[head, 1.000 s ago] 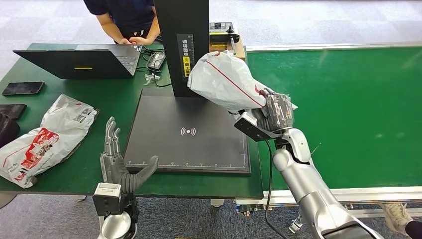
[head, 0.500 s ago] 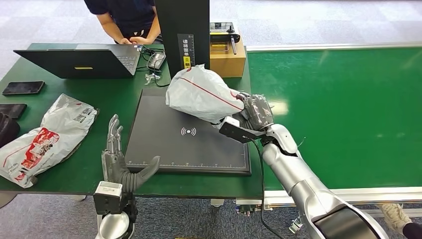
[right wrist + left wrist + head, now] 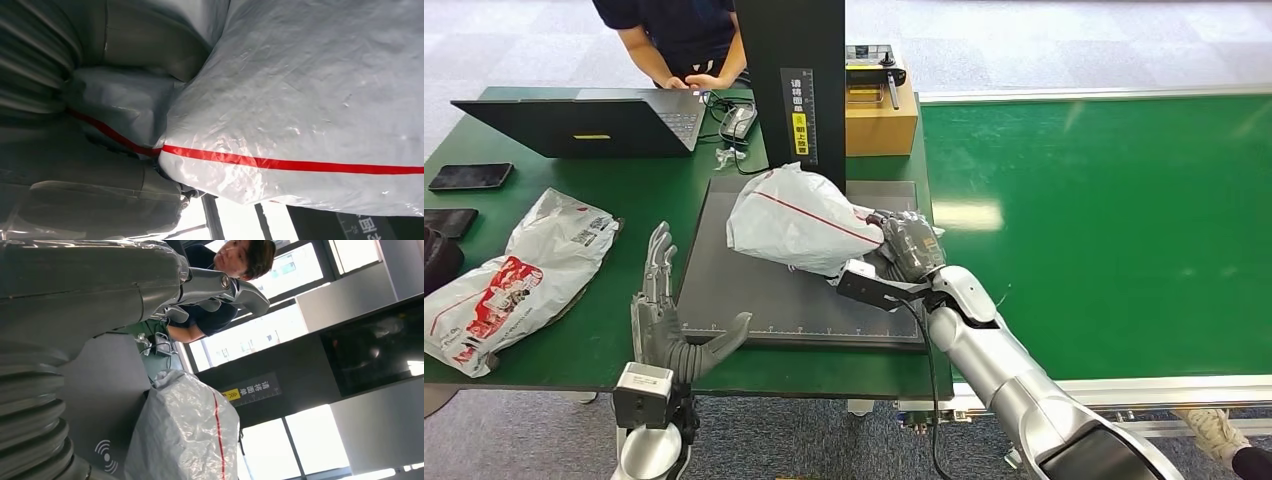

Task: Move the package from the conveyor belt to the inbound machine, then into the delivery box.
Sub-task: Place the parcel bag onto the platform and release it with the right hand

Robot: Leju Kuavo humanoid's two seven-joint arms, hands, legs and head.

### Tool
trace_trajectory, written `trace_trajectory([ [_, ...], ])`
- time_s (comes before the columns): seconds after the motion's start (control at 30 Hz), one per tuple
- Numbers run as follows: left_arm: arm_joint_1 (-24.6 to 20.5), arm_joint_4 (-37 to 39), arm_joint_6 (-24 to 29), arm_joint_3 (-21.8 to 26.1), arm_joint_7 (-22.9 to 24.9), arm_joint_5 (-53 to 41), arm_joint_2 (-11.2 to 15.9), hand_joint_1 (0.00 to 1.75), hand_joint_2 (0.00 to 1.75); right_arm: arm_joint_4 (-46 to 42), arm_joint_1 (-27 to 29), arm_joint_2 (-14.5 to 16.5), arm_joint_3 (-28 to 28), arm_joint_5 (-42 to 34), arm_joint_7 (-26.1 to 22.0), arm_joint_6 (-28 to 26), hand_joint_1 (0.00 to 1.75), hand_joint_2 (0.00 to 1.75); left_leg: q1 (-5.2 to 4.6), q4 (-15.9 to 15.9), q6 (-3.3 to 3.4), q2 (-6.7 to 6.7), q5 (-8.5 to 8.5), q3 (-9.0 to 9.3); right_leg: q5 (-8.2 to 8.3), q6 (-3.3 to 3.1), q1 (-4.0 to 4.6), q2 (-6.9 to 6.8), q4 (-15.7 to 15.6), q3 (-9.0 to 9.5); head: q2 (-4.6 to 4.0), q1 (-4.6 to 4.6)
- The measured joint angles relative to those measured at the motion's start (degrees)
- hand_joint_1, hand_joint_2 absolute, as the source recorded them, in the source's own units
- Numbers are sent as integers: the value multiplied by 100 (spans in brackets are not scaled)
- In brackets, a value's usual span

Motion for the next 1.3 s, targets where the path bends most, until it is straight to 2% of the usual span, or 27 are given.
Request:
trace_trajectory([
  [0.1,-5,-24,-52,9,20,-23,-1,0,175,3,43,35,30,7,8,20,6,175,0,0,0,0,0,0,0,0,0,0,0,0,0,0],
  [0.17,-9,-31,-82,13,23,-37,-1,0,175,15,63,62,42,48,8,3,0,175,0,0,0,0,0,0,0,0,0,0,0,0,0,0],
  [0.6,1,-84,-177,74,34,-66,-28,0,175,177,84,128,51,176,89,-226,0,175,0,0,0,0,0,2,0,0,0,0,0,1,0,-1],
  [0.83,34,-87,-194,92,36,-77,-33,0,175,38,229,122,6,-19,-75,-401,0,175,0,0,0,1,0,3,0,0,0,1,0,0,0,-1],
  [1.07,69,-87,-226,102,37,-97,-54,0,175,-854,709,91,-247,-567,-375,-738,0,175,0,0,0,1,0,3,-1,0,0,1,0,0,0,-1],
  [1.3,82,-87,-231,110,40,-109,-96,0,175,-2146,1397,14,-519,-745,-242,-929,0,175,0,0,1,1,-1,3,-1,0,0,1,-1,1,0,0],
])
